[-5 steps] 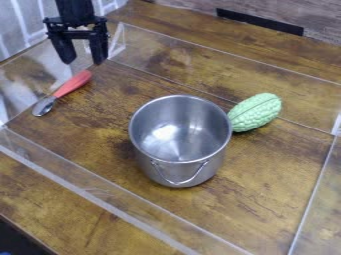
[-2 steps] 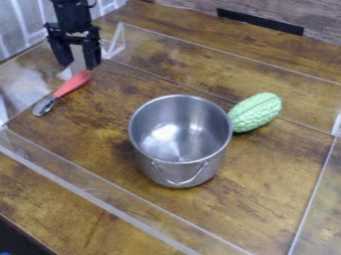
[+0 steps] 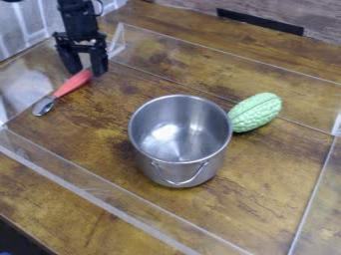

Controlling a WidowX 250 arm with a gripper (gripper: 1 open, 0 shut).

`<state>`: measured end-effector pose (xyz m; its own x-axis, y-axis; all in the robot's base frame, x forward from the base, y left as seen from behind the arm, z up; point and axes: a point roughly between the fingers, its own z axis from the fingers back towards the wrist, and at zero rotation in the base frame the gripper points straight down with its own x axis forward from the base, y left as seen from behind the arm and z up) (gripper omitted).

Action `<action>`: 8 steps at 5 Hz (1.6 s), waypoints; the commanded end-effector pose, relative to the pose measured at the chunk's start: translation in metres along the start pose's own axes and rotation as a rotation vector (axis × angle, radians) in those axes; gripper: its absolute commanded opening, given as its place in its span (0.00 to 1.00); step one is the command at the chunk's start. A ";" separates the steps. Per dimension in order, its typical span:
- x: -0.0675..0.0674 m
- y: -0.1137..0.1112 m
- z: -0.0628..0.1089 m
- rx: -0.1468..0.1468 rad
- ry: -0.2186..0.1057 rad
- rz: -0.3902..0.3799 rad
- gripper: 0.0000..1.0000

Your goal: Move the orange spoon to the right

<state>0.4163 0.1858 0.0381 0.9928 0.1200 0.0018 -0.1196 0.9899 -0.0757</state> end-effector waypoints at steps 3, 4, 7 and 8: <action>-0.006 0.019 0.001 0.020 -0.009 0.088 1.00; -0.010 0.016 0.001 0.020 -0.009 0.157 0.00; 0.000 -0.012 0.027 0.101 -0.005 0.149 0.00; 0.005 -0.018 0.036 0.128 -0.008 0.162 0.00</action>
<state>0.4115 0.1729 0.0387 0.9553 0.2831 -0.0852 -0.2805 0.9590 0.0408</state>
